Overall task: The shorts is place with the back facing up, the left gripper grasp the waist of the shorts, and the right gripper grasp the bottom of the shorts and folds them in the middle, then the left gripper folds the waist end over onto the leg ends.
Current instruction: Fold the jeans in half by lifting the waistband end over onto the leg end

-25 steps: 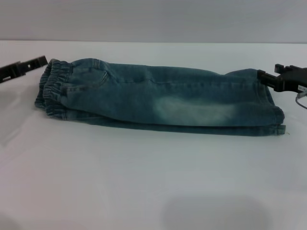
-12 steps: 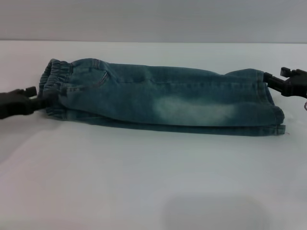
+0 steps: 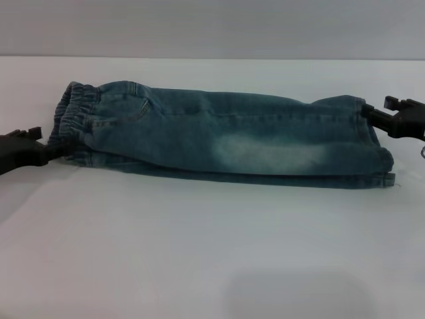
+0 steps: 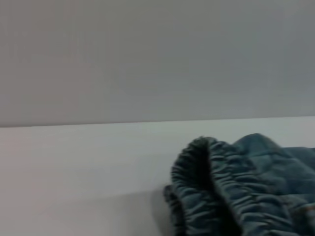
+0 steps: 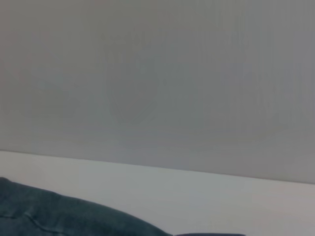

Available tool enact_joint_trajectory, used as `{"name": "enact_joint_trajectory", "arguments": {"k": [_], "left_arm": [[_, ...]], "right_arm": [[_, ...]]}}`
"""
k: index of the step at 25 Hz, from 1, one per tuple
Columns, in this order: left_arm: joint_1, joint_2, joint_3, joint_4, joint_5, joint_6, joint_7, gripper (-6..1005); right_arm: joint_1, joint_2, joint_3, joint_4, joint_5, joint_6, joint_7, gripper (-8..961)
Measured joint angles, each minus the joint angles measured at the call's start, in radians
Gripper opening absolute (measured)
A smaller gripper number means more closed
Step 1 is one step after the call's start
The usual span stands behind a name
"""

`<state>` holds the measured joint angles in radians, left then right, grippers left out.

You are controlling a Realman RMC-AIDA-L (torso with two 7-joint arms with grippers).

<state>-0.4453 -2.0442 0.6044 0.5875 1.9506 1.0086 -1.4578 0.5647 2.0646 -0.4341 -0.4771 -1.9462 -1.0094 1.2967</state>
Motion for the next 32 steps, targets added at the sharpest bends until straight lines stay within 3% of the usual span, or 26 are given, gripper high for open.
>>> {"name": "enact_joint_trajectory", "arguments": {"k": [13, 32], "left_arm": [[-0.027, 0.006, 0.009, -0.055, 0.001, -0.046, 0.004, 846], [-0.041, -0.006, 0.041, -0.058, -0.007, -0.075, 0.005, 844]], "right_arm": [[-0.007, 0.001, -0.001, 0.002, 0.017, -0.035, 0.001, 574], [-0.022, 0.002, 0.000, 0.008, 0.049, -0.040, -0.001, 574]]}}
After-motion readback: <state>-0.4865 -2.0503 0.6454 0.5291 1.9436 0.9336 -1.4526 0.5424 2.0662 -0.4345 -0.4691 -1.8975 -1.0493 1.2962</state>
